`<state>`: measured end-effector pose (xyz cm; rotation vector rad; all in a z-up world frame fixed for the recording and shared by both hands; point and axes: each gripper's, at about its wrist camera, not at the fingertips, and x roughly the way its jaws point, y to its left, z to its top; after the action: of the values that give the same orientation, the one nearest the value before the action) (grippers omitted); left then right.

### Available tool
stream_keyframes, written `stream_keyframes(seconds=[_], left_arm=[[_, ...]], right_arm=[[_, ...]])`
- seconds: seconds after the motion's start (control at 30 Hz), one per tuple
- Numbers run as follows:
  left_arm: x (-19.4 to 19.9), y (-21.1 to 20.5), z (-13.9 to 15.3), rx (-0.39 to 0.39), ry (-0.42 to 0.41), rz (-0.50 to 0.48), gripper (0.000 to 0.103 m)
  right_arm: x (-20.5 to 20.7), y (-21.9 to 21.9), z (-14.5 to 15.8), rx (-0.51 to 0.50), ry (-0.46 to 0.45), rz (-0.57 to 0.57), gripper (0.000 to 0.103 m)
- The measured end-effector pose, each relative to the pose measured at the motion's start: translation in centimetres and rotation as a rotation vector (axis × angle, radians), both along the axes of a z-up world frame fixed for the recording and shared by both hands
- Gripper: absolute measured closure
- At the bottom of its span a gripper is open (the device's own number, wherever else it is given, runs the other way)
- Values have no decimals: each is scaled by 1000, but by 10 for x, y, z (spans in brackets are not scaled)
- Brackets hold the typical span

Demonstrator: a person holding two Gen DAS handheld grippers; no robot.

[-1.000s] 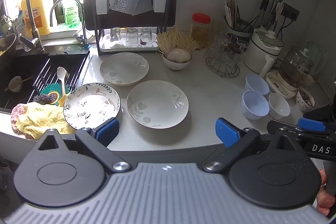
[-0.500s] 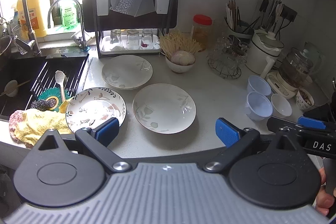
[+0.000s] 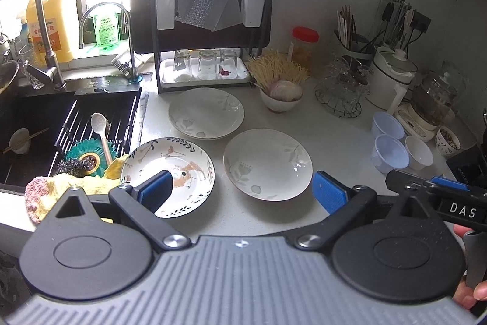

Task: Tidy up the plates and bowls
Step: 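Move both tools toward the rim of the rabbit-print plate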

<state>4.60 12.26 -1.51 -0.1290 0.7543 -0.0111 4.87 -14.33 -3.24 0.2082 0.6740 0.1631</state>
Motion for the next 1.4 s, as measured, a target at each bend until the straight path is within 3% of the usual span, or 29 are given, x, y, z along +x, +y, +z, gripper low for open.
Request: stream_keyframes(seconds=[0.3, 0.67, 0.9, 1.03, 1.23, 1.3, 1.4], left_arm=[[11, 30, -17, -50, 50, 34, 3], [49, 55, -38, 36, 38, 23, 3], [80, 88, -67, 22, 88, 31, 3], [92, 111, -87, -33, 128, 34, 3], [107, 132, -113, -49, 181, 13, 4], [110, 135, -120, -47, 188, 7, 5], [114, 142, -130, -54, 208, 32, 5]], right_arm=[[8, 16, -4, -22, 4, -72, 0], [48, 45, -19, 57, 37, -55, 0], [73, 63, -44, 121, 149, -62, 1], [88, 79, -59, 141, 208, -36, 1], [101, 105, -81, 185, 301, 14, 11], [105, 115, -87, 187, 326, 45, 22], [115, 125, -97, 204, 363, 60, 28]])
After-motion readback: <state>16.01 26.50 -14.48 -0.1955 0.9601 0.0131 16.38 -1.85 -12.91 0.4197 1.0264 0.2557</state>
